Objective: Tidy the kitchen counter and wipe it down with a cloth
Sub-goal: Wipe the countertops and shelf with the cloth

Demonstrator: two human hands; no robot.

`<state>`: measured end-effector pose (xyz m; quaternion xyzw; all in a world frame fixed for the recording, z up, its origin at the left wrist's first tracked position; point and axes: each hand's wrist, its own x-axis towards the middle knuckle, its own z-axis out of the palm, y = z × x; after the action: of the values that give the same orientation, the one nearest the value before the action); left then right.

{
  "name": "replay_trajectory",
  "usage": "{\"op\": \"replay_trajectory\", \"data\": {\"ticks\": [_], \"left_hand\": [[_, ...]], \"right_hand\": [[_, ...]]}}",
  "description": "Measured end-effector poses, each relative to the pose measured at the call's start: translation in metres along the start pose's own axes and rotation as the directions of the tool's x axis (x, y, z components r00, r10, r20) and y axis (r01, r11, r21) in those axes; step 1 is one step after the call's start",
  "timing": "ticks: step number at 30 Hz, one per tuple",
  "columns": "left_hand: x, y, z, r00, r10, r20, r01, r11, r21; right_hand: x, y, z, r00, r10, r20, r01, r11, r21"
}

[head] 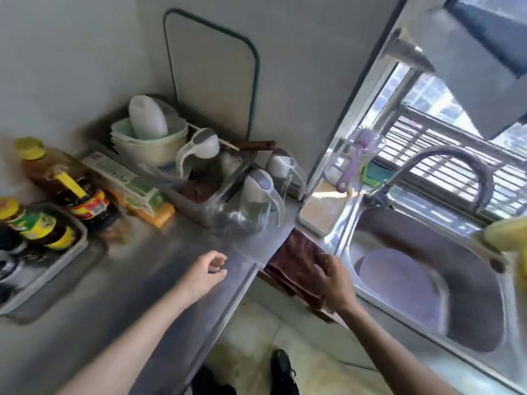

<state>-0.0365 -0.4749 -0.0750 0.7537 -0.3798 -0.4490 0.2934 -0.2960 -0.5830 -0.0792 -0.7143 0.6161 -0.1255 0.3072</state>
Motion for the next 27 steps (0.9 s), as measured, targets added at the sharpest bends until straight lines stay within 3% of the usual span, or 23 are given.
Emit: {"op": "replay_trajectory", "data": {"ticks": [2,5,11,15,16,18,21,24,27], "left_hand": [[0.010,0.012,0.026,1.000,-0.024,0.013,0.024,1.000,-0.011],[0.022,0.030,0.061,0.997,-0.077,-0.032,0.074,0.995,-0.071],[0.041,0.044,0.105,0.981,-0.146,-0.130,0.130,0.983,-0.127],[0.041,0.054,0.124,0.980,-0.151,-0.131,0.129,0.978,-0.164],[0.041,0.057,0.127,0.981,-0.143,-0.134,0.119,0.978,-0.173],[0.040,0.063,0.130,0.982,-0.133,-0.138,0.107,0.977,-0.182],[0.037,0.073,0.127,0.990,-0.082,-0.118,0.059,0.980,-0.188],[0.028,0.092,0.122,0.998,-0.041,-0.054,0.026,0.969,-0.247],[0.020,0.109,0.121,0.995,-0.021,0.096,0.055,0.928,-0.368]], "right_hand": [[0.018,0.026,-0.012,0.996,0.083,-0.014,-0.083,0.997,-0.002],[0.041,0.048,-0.013,0.993,0.095,0.065,-0.092,0.995,-0.045],[0.064,0.053,0.001,0.984,-0.088,0.156,0.134,0.940,-0.313],[0.068,0.042,0.004,0.965,-0.100,0.242,0.177,0.931,-0.318],[0.069,0.040,0.002,0.955,-0.132,0.267,0.199,0.950,-0.241],[0.065,0.036,-0.007,0.923,-0.154,0.352,0.132,0.987,0.088],[0.054,0.029,-0.030,0.852,-0.235,0.468,-0.024,0.875,0.484],[0.046,0.026,-0.051,0.801,-0.302,0.517,-0.128,0.757,0.641],[0.041,0.027,-0.071,0.780,-0.320,0.538,-0.205,0.681,0.703]]}}
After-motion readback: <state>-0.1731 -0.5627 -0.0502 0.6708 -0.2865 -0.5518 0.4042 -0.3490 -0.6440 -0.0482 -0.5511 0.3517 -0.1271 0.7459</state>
